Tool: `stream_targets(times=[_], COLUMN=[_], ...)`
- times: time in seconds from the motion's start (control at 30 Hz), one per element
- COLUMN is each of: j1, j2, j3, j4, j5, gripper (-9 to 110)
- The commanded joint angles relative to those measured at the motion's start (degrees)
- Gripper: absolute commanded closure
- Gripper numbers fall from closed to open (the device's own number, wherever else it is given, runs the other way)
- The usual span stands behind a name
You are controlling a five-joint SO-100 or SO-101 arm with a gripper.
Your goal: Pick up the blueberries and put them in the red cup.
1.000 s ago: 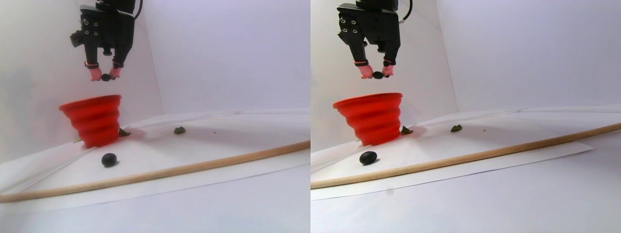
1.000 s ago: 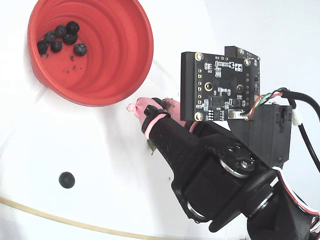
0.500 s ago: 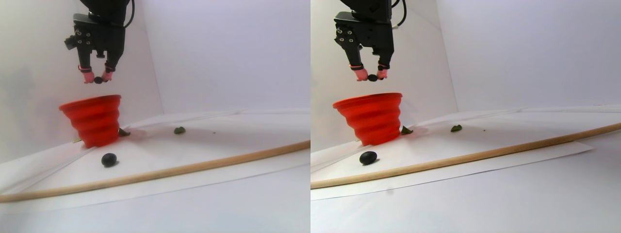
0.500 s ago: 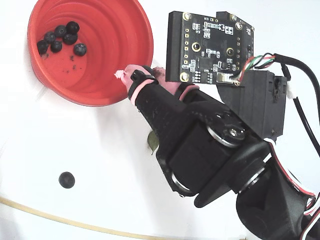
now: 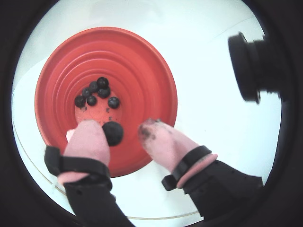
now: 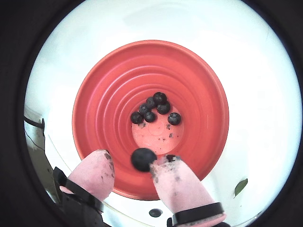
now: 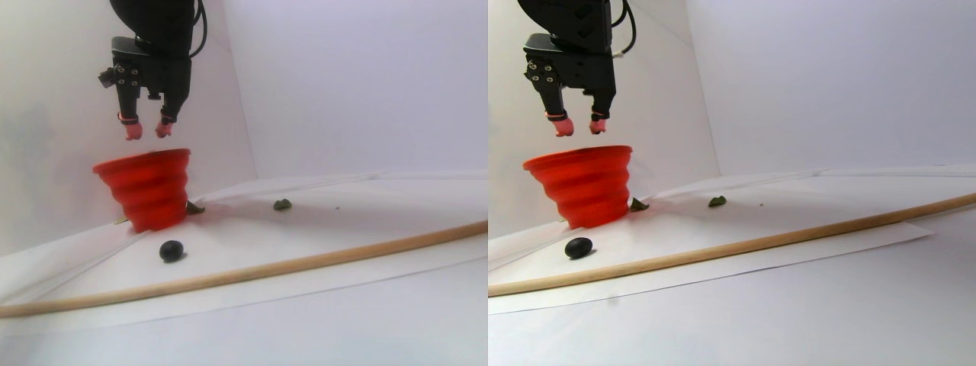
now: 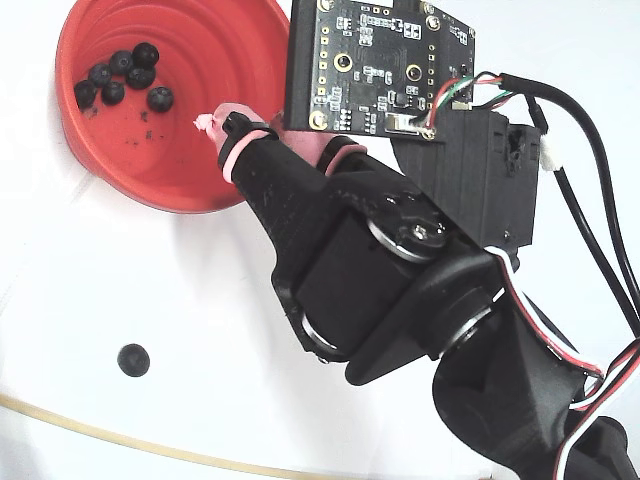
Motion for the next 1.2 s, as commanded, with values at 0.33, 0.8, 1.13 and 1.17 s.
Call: stream_targets(times=[0.33, 0.8, 1.13, 1.17], j1=[-2.1, -2.7, -1.8, -1.7], j2=[6.8, 13.8, 16.2, 16.5], j3=[-1.6, 1.8, 4.2, 4.5], j4=[-0.2, 5.4, 8.3, 8.9], j5=[0.2, -0.5, -2.5, -2.6], gripper=[84, 85, 85, 85])
